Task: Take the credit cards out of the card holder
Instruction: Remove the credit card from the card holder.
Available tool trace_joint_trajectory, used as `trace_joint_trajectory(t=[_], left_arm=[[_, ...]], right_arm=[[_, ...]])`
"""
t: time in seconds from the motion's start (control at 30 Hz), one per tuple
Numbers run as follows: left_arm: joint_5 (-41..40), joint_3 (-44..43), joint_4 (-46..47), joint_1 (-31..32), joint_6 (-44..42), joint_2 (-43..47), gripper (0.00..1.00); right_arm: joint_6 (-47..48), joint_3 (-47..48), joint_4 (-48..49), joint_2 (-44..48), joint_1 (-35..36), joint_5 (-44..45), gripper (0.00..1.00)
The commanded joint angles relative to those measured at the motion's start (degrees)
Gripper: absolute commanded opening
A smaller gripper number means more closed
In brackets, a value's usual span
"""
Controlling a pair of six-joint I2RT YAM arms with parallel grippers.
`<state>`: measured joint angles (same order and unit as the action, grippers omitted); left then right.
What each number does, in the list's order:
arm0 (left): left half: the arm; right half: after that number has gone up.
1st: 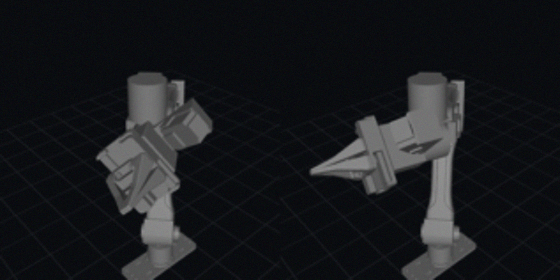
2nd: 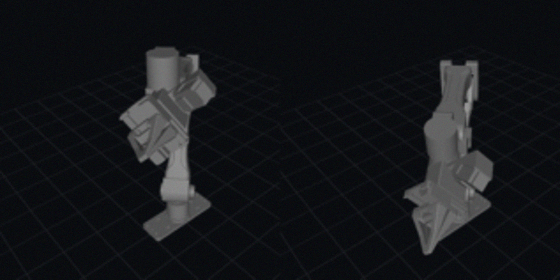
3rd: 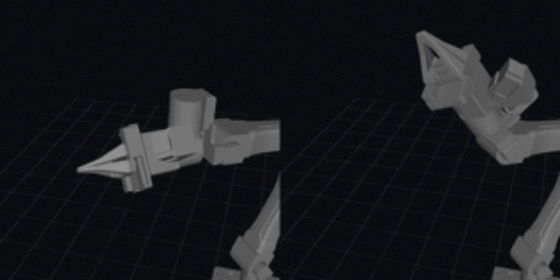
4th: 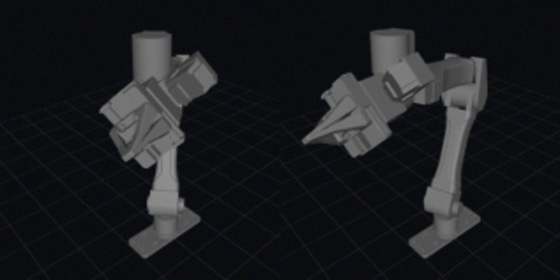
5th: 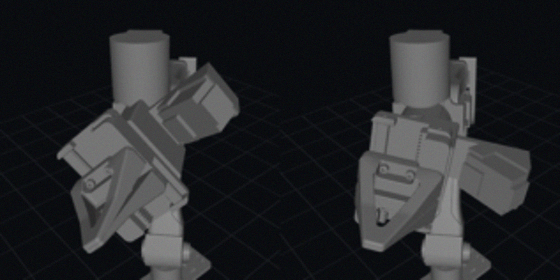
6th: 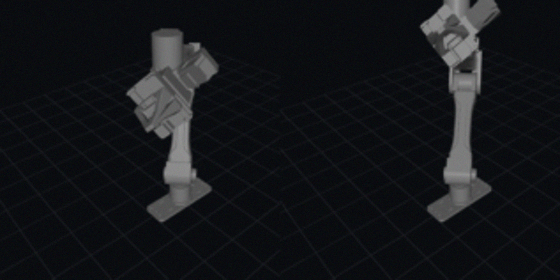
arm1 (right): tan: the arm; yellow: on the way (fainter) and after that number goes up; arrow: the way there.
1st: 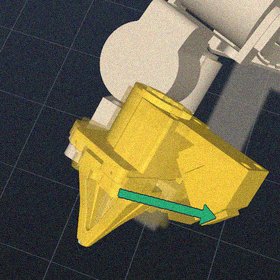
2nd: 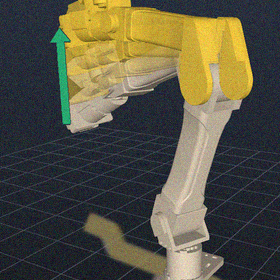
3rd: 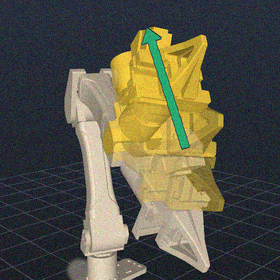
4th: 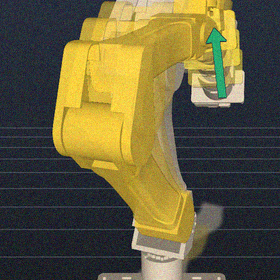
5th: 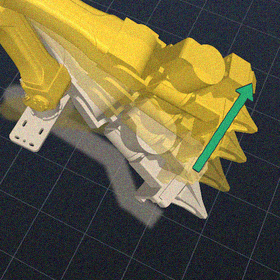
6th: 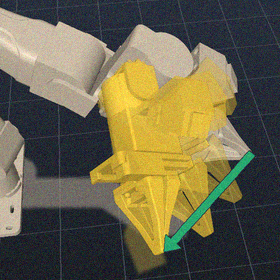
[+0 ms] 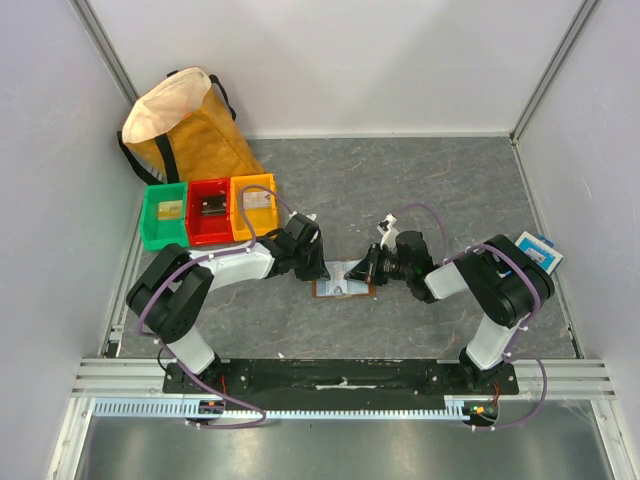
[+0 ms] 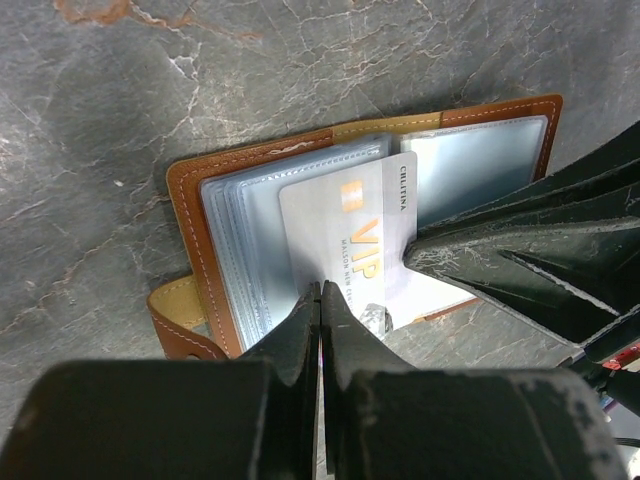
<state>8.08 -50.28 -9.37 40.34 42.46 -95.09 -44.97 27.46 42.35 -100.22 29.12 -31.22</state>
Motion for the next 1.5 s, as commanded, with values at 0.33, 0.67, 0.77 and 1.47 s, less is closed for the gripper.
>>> trace_joint_trajectory(t=[0.33, 0.67, 0.77, 1.47], left_arm=[[0.1, 4.1, 1.8, 0.1, 1.3, -0.7, 0.02], [-1.7, 4.1, 0.5, 0.2, 1.1, 2.9, 0.02], [-3.4, 3.5, -1.1, 0.2, 0.1, 4.6, 0.04], [-3.4, 2.6, -4.4, 0.5, -1.9, 0.3, 0.02]], right_arm=[[-1.3, 1.9, 3.7, -3.5, -0.2, -2.9, 0.20], [-2.4, 1.6, 5.8, -4.7, -0.1, -3.8, 0.00], [-1.9, 1.6, 5.1, -4.3, 0.0, -3.6, 0.00], [-1.7, 2.4, 3.9, -3.2, 0.0, -4.0, 0.16]])
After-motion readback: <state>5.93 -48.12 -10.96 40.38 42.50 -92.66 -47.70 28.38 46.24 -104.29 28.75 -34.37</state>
